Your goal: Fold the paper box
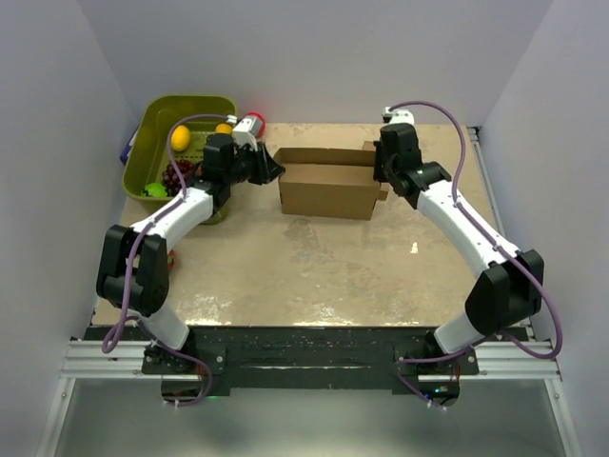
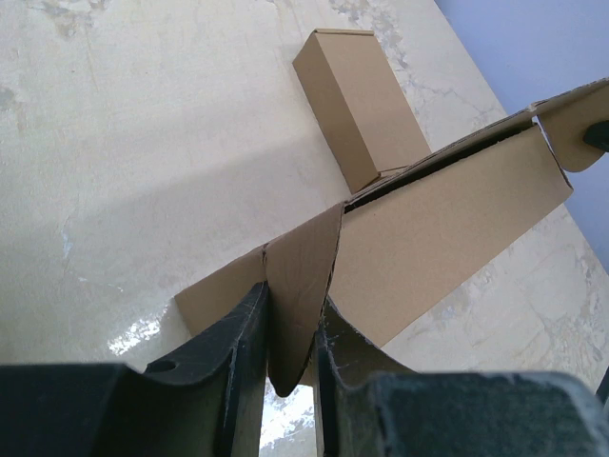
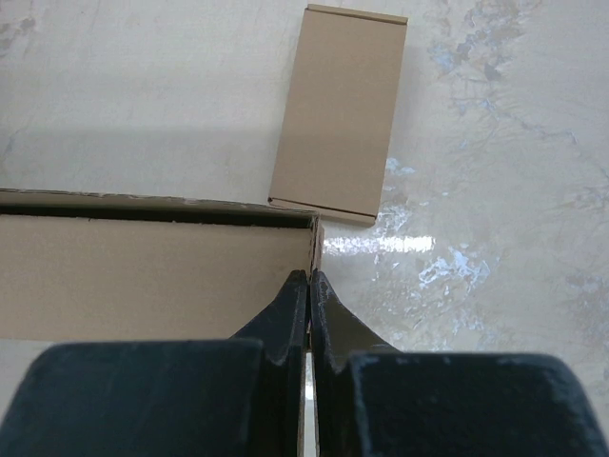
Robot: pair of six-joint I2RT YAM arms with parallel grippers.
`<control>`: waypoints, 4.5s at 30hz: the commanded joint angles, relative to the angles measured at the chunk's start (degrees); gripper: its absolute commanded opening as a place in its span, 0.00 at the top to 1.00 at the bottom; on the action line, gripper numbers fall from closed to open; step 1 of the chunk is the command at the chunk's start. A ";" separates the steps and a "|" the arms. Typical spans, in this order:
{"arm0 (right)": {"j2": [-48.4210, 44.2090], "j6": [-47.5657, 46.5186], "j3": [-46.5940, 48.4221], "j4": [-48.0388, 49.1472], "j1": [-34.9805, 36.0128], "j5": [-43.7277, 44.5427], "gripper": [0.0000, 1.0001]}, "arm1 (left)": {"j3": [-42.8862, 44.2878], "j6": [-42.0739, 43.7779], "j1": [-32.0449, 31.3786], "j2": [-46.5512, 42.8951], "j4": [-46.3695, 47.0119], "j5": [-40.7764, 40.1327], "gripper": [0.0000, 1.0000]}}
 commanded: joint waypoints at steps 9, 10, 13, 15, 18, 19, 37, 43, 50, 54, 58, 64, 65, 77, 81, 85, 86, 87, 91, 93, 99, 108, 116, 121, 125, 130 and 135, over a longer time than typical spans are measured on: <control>-2.09 0.49 -5.12 1.70 0.77 -2.15 1.00 | 0.80 1.92 -1.31 1.44 -4.05 1.53 0.77; -2.44 0.31 -5.30 1.87 0.68 -2.15 1.00 | 0.80 1.92 -1.31 1.44 -4.05 1.45 0.77; -3.23 -0.39 -6.18 2.31 0.68 -2.15 1.00 | 0.80 1.92 -1.31 1.18 -4.05 1.62 0.77; -3.41 -0.66 -6.79 2.40 0.68 -2.24 1.00 | 0.89 1.92 -1.31 1.00 -4.05 1.62 0.77; -3.76 -0.83 -7.23 2.66 0.68 -2.59 1.00 | 0.98 2.18 -1.22 0.74 -3.70 2.15 0.73; -3.76 -0.83 -7.23 2.66 0.77 -2.50 1.00 | 1.06 2.27 -1.22 0.65 -3.70 2.50 0.71; -3.23 -0.83 -5.56 0.91 0.77 -0.65 1.00 | 2.03 9.56 0.36 -8.74 -7.30 -5.66 0.24; -2.97 -0.92 -5.39 0.91 0.77 -0.57 1.00 | 2.12 11.24 0.19 -10.95 -8.62 -8.93 0.40; -2.79 -0.92 -5.21 0.82 0.77 -0.48 1.00 | 2.73 11.06 -0.25 -10.25 -8.62 -8.93 0.61; -2.80 -0.92 -5.12 0.82 0.77 -0.48 1.00 | 2.91 10.97 -0.34 -9.99 -10.47 -8.58 0.64; -2.53 -1.01 -5.03 0.99 0.77 -0.83 1.00 | 2.82 10.71 -0.78 -9.37 -10.12 -8.22 0.64; -2.09 -0.84 -4.86 1.08 0.68 -1.18 1.00 | 2.82 10.36 -0.87 -8.58 -9.59 -6.99 0.64; -2.18 -0.83 -4.68 0.99 0.85 -1.18 1.00 | 2.74 10.27 -0.96 -8.41 -9.59 -6.91 0.64; -1.74 -0.92 -4.68 0.73 0.77 -1.45 1.00 | 3.26 7.64 -1.22 -6.73 -5.37 -3.92 0.83; -1.83 -1.10 -4.51 0.47 0.77 -0.92 1.00 | 3.44 6.14 -1.40 -6.56 -4.67 -2.51 0.88; -1.39 -1.10 -4.24 0.29 0.86 -0.92 1.00 | 3.44 5.61 -1.57 -6.30 -4.32 -1.98 0.91; -1.39 -1.10 -4.33 0.38 0.86 -0.92 1.00 | 3.44 5.52 -1.66 -6.29 -4.32 -1.98 0.92; -1.39 -1.01 -4.24 0.38 0.86 -1.09 1.00 | 3.53 5.35 -1.66 -5.95 -4.32 -1.90 0.92; -1.04 -1.10 -3.98 0.38 0.77 -1.09 1.00 | 3.88 4.82 -1.75 -5.85 -4.14 -1.46 0.96; -1.04 -1.10 -3.98 0.29 0.77 -1.01 1.00 | 4.05 4.38 -1.75 -5.85 -4.05 -1.89 0.99; -0.60 -1.19 -3.98 -0.06 0.86 -0.22 1.00 | 4.93 1.05 -1.66 -5.94 -4.67 -1.89 1.00; 0.19 -1.36 -3.63 -0.59 0.77 0.40 1.00 | 5.81 -2.74 -0.78 -5.59 -5.11 -1.46 1.00; 0.55 -1.71 -2.93 -0.94 0.77 0.40 1.00 | 5.29 -5.11 0.19 -4.98 -4.32 0.04 1.00; 0.90 -1.45 -3.28 -0.76 0.86 0.22 1.00 | 4.06 -6.43 0.19 -4.80 -3.53 0.21 1.00; 0.98 -1.54 -3.19 -0.68 0.86 0.22 1.00 | 2.91 -7.48 0.10 -4.80 -2.82 0.57 1.00; 1.07 -1.45 -3.10 -0.76 0.86 0.05 1.00 | 1.77 -8.10 -0.34 -4.89 -2.30 0.48 1.00; 1.07 -1.54 -3.19 -0.68 0.86 -0.04 1.00 | 0.54 -8.54 -1.48 -4.98 -2.03 -0.57 1.00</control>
